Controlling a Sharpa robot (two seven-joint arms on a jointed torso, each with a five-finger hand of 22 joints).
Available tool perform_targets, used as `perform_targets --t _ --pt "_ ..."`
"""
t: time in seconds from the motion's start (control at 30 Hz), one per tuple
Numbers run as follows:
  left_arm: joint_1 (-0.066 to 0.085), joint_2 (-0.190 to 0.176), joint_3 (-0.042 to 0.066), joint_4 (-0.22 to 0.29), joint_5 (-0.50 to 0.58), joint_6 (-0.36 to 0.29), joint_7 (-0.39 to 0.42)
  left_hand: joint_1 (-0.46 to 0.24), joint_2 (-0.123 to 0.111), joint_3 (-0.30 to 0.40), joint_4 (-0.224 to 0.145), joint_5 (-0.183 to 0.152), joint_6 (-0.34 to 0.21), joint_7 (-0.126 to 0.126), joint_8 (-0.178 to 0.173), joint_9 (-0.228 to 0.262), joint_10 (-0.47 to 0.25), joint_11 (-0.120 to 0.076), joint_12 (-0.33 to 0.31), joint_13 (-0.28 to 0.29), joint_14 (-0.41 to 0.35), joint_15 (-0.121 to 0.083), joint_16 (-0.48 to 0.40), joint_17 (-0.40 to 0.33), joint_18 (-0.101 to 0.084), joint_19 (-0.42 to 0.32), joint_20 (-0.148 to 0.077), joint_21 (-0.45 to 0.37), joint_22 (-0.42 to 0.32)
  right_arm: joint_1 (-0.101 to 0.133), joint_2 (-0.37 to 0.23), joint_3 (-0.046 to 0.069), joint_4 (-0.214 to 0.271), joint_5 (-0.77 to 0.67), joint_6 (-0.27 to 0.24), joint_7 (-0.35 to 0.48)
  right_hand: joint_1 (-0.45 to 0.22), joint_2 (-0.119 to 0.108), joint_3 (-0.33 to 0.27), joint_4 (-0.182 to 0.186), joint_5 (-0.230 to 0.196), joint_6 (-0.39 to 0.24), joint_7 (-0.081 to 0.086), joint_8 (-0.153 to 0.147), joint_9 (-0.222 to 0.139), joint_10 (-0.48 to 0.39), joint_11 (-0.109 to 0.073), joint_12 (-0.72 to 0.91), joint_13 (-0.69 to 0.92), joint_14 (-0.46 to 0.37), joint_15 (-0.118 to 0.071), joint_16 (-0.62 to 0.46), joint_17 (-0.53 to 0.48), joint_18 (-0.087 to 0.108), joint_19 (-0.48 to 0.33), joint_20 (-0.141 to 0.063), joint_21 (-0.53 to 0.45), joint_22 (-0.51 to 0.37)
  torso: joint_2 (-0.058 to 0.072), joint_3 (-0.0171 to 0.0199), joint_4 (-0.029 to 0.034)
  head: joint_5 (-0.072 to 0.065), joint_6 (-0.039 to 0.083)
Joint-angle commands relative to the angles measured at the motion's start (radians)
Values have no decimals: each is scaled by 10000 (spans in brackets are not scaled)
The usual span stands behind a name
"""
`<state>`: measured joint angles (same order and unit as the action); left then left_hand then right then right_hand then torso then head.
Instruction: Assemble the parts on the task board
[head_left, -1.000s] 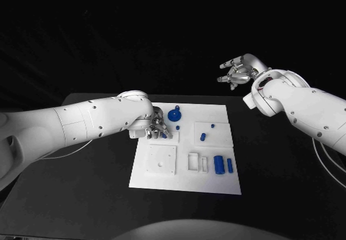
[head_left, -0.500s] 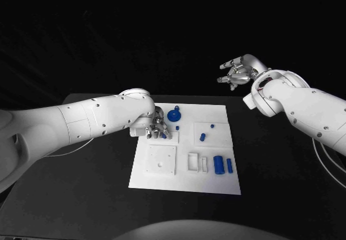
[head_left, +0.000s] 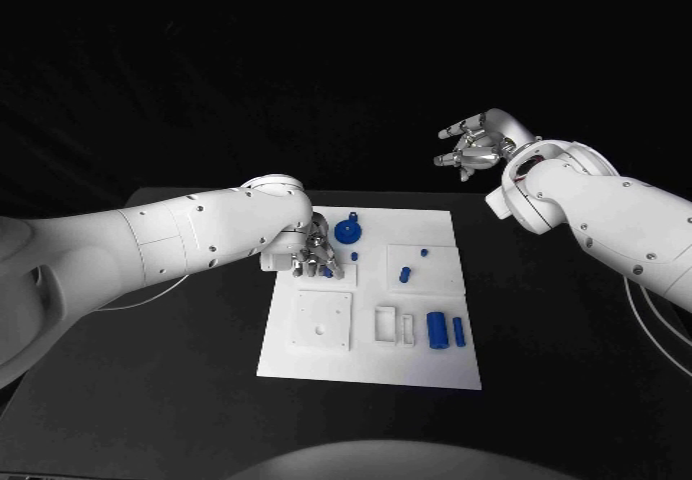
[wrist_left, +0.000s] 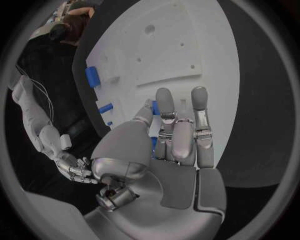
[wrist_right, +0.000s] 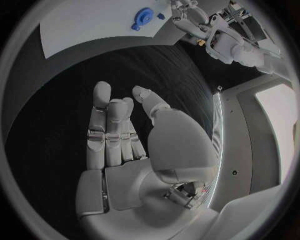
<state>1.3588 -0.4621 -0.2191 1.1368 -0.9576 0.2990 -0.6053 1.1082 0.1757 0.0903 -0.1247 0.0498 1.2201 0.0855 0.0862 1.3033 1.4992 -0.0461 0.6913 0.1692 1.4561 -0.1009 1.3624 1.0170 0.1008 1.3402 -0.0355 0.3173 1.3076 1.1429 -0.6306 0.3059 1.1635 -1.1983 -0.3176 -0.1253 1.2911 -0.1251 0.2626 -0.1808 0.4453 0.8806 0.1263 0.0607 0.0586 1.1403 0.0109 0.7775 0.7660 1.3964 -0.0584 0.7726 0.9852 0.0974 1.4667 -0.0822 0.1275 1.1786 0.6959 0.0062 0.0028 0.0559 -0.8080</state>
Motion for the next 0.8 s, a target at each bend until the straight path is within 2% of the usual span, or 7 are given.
perform_targets --t 0.03,0.3,0.8 --pt "-360 31 -223 -23 -28 538 -392 -34 43 -180 195 -24 1931 -1499 -40 47 165 -332 73 -53 4 -21 50 10 72 18 -30 31 144 -3 -12 5 32 -127 111 23 -67 21 58 -13 -23 96 51 -15 16 -98 -2 -42 -15 -58 1 -38 -14 157 239 59 -68 35 0 -4 9 -12 3" --pt "-360 32 -223 -29 -24 422 -383 -97 -78 -393 384 -24 1949 -1498 -63 80 166 -321 93 -107 4 -22 38 -1 41 24 -61 12 142 -3 -29 5 45 -138 108 21 -67 21 58 -13 -23 96 51 -15 16 -98 -2 -42 -15 -58 1 -38 -14 157 239 59 -68 35 -2 -8 18 -25 16" --pt "-362 18 -223 -26 -23 380 -405 -212 -626 -529 416 -5 1895 -1477 -98 37 164 -298 47 -147 3 0 -42 -114 40 3 -49 -27 138 -3 -45 5 47 -142 112 23 -67 21 58 -13 -23 96 51 -15 16 -98 -2 -42 -15 -58 1 -38 -14 157 239 59 -68 35 -2 -5 14 -34 8"
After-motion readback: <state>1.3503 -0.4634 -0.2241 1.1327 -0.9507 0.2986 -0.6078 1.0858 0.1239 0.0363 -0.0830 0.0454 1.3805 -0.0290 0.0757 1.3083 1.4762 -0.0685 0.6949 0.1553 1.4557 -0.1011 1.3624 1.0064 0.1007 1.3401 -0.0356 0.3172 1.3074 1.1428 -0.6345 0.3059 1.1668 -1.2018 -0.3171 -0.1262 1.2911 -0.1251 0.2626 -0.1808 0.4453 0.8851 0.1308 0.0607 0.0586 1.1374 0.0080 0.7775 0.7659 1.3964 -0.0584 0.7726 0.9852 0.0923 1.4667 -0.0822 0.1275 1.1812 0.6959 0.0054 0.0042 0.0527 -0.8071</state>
